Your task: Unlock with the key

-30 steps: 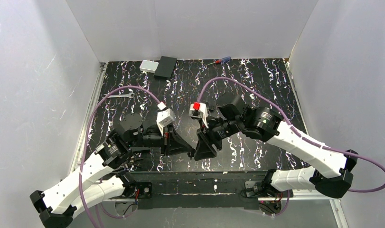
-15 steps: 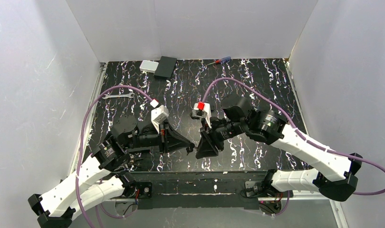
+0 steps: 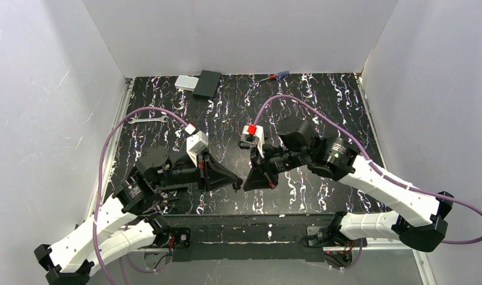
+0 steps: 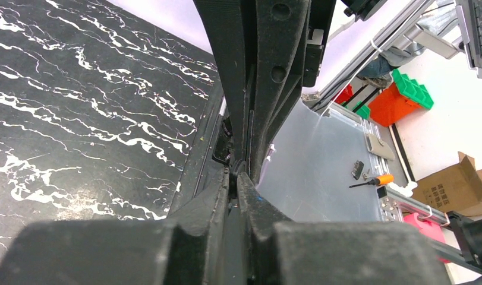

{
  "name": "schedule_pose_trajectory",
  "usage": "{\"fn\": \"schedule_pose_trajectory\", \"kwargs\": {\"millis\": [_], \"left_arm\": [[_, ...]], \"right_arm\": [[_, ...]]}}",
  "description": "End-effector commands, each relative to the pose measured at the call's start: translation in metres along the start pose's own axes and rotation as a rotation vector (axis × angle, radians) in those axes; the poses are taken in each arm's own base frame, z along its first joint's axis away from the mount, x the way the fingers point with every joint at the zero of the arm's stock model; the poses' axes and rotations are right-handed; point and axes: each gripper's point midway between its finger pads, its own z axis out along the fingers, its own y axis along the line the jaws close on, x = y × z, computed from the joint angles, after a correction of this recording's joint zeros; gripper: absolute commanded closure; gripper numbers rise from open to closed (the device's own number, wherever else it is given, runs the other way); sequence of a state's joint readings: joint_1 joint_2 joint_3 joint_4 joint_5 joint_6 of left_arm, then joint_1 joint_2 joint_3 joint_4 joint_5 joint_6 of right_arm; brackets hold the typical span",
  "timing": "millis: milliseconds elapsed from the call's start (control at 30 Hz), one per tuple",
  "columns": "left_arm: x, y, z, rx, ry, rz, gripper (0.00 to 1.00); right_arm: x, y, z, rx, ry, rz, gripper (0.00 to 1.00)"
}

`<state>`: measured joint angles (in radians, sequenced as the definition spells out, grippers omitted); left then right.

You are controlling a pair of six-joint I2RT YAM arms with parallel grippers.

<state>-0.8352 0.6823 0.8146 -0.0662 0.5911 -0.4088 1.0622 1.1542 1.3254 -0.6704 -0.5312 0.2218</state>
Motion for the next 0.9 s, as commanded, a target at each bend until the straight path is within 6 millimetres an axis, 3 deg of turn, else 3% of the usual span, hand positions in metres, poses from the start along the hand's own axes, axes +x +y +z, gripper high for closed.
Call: {"fn": "schedule_pose_trajectory", "kwargs": {"millis": [0, 67, 167, 567, 867], "left_arm": [[-0.004, -0.008, -0.003, 0.023, -0.008, 0.017, 0.83], [-0.004, -0.009, -0.005, 0.026, -0.008, 0.02, 0.69], [-0.003, -0.011, -0.006, 0.04, 0.002, 0.036, 0.62], [-0.014, -0.022, 0.004, 0.112, -0.022, 0.001, 0.57], [-0.007, -0.023, 0.005, 0.131, -0.003, -0.033, 0.57]], "right_arm": [[-0.016, 0.015, -0.006, -0.06, -0.071, -0.064, 0.99], [-0.014, 0.017, -0.006, -0.074, -0.059, -0.061, 0.99], [-0.013, 0.019, -0.007, -0.084, -0.049, -0.062, 0.99], [-0.005, 0.016, -0.007, -0.072, -0.005, -0.042, 0.99], [-0.006, 0.014, -0.007, -0.054, -0.003, -0.043, 0.99]]}}
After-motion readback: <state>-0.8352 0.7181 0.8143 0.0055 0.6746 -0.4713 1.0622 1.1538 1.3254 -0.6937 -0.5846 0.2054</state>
